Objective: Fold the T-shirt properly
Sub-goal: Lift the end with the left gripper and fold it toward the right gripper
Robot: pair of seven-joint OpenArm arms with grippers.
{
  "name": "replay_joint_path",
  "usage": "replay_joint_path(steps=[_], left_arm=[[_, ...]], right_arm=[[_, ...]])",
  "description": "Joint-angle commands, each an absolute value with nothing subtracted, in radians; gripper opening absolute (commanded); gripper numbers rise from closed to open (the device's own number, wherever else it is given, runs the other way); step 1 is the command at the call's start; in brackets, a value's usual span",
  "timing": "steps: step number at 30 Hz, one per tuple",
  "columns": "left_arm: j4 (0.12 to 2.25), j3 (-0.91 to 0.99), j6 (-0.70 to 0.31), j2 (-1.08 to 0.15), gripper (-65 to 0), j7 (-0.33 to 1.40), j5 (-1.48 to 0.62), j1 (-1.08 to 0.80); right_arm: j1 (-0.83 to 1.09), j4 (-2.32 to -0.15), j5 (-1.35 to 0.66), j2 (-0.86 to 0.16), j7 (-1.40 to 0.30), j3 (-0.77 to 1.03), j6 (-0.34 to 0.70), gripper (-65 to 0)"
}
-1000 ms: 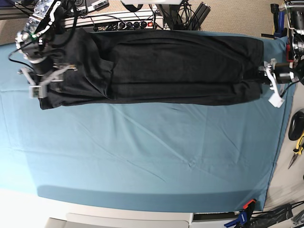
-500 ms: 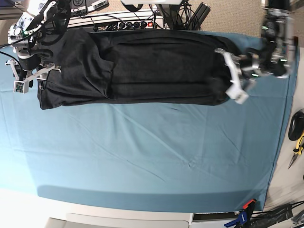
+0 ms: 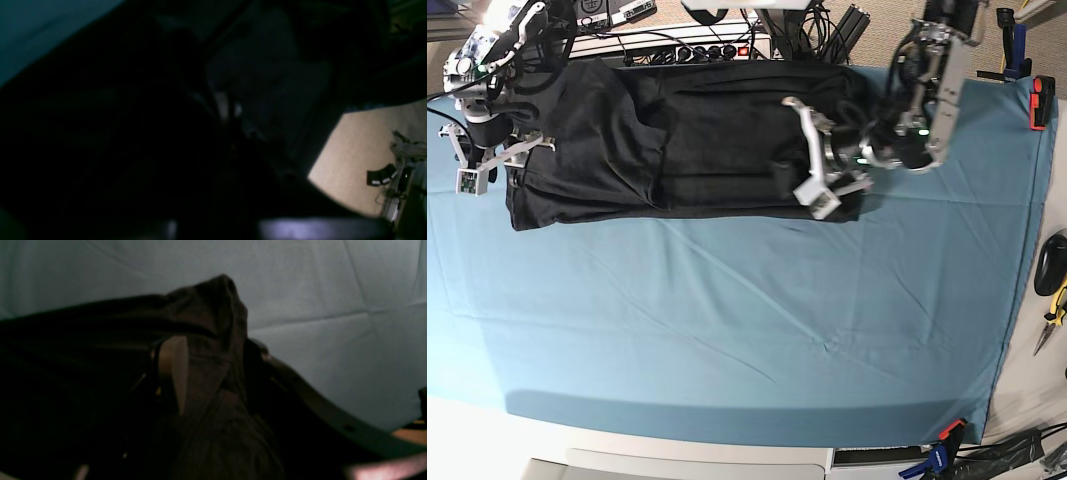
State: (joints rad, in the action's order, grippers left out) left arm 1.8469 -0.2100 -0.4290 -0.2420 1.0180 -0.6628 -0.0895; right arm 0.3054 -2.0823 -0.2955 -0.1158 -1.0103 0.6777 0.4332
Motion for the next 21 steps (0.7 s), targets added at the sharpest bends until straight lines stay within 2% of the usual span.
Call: replay_joint_path(steps=[1,8,15,21], left_arm=[[1.860,-0.225,-0.433,-0.228,-65.0,0.993,-0.679,-0.067],[1.765,-0.316,-0.425,-0.128,-65.0,0.968,-0.627,0.020],[1.619,-0.325,-0.426,-0.055,-65.0,0.969,-0.633,0.112],[1.583,-0.325,-0.426,-0.013,-65.0,0.972,-0.643,0.145]], right_arm=[[0.305,-2.099,-0.301,-0.127,-0.986,0.680,0.428,-37.5],[0.305,-2.099,-0.301,-0.127,-0.987,0.680,0.428,-37.5],[0.305,-2.059,-0.302,-0.127,-0.981,0.680,0.428,-37.5],[0.304,-2.006,-0.302,-0.128,-0.965,0.680,0.428,-37.5]])
